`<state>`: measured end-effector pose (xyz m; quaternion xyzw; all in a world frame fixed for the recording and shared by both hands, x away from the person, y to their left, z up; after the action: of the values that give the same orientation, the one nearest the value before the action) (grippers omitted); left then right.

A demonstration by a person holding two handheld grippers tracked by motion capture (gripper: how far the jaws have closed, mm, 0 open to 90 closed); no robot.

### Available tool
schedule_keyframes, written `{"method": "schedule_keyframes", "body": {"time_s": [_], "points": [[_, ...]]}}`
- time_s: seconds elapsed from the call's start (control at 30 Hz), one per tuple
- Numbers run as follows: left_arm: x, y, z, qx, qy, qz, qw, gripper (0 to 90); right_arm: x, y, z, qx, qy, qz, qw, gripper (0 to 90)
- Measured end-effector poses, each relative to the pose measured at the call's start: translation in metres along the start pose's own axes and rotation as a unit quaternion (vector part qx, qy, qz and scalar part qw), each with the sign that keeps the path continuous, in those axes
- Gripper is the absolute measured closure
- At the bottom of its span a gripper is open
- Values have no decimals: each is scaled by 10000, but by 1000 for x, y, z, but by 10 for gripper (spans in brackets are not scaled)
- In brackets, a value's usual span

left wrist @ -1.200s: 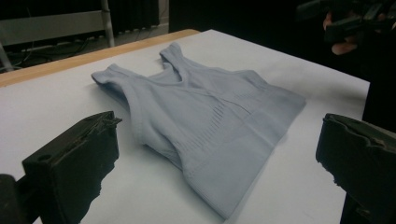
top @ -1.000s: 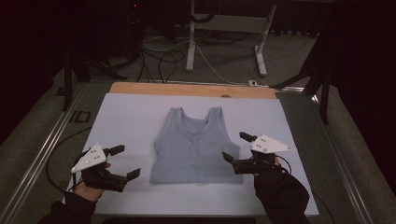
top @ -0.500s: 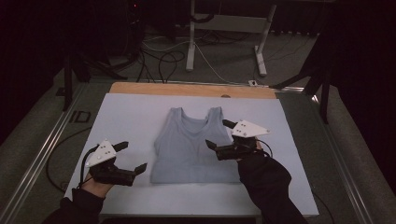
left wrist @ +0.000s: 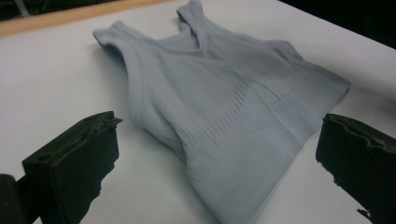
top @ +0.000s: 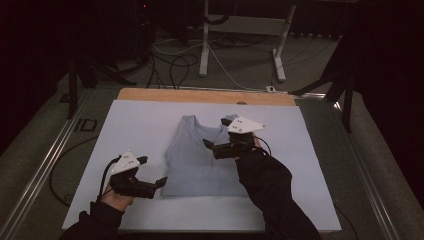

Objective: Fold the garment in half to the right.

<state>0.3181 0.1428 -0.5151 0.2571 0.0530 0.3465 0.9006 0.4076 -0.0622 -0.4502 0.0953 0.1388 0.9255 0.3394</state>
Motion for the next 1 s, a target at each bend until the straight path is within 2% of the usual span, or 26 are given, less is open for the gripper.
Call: {"method": "schedule_keyframes", "body": {"time_s": [0.03,0.13,0.17,0.3,0.33,0.37,0.4,0.43,0.53,0.57,0.67,0.7,0.77,0.93,0.97,1.0], "points": [[1,-2,-1,-7,-20,94,10000,0,0,-3,0,15,-2,-14,10000,87],[1,-7,-4,26,39,89,9999,0,0,-9,0,58,-3,-20,10000,87],[2,-11,-8,60,129,83,9999,0,1,-18,-1,87,12,23,10000,87],[0,-19,-17,333,231,-83,9991,0,5,-25,-4,148,-15,66,9999,87],[-3,-23,-21,442,236,-190,9986,0,5,-27,-5,153,5,85,9998,87],[-3,-23,-21,442,236,-190,9986,1,6,-28,-6,169,-16,91,9998,87],[-5,-27,-25,606,257,-283,9974,3,6,-29,-7,168,5,113,9998,87],[-5,-27,-25,606,257,-283,9974,8,6,-29,-7,168,5,113,9998,87],[-10,-32,-32,816,330,-496,9949,25,7,-31,-8,179,-14,134,9997,87],[-13,-35,-36,950,296,-554,9935,49,7,-32,-9,188,-13,137,9997,87],[-13,-39,-40,1050,310,-521,9926,77,7,-33,-10,213,-19,145,9997,87],[-13,-41,-41,1064,333,-555,9922,127,8,-33,-11,211,-44,147,9997,87],[-11,-44,-45,1135,383,-562,9912,159,9,-33,-12,227,10,171,9996,87],[-15,-47,-51,1277,512,-914,9863,269,9,-34,-13,249,26,175,9995,87],[-16,-48,-52,1289,526,-980,9854,269,9,-34,-13,249,26,175,9995,87],[-16,-49,-53,1293,552,-967,9853,282,9,-35,-13,256,21,171,9995,87]]}}
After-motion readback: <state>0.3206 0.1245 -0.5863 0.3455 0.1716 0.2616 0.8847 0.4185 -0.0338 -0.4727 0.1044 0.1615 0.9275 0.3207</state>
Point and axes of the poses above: each handheld gripper's, and its own axes: y roughly backward along the jaws, z roughly out of its top, x roughly to its left, the point moved 9 cm from there along -y, roughly forward along the jaws, and after that the axes turned 11 degrees about -y, right-handed, at the moved point
